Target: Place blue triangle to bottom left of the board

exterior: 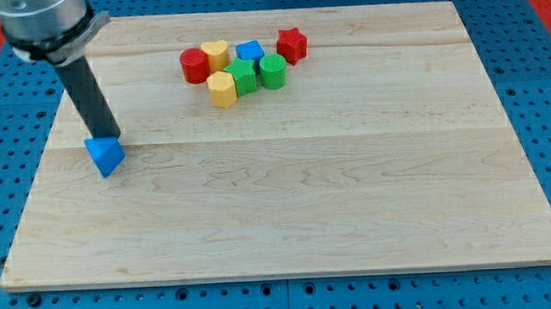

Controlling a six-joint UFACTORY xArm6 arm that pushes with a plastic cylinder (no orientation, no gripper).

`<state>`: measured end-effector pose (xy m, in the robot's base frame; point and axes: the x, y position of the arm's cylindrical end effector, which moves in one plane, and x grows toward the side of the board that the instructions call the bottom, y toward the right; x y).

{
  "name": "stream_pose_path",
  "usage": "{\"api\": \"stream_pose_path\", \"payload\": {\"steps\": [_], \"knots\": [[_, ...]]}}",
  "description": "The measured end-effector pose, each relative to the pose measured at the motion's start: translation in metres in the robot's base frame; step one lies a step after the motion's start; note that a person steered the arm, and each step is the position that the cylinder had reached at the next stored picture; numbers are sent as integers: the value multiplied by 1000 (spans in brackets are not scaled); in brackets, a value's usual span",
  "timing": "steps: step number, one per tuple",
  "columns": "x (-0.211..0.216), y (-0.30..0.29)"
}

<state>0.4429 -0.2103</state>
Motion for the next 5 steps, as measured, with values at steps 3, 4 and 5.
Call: {"api": "stream_pose_path", "payload": {"steps": [3,4,5], "knots": [[83,0],[68,1],[33,66]]}}
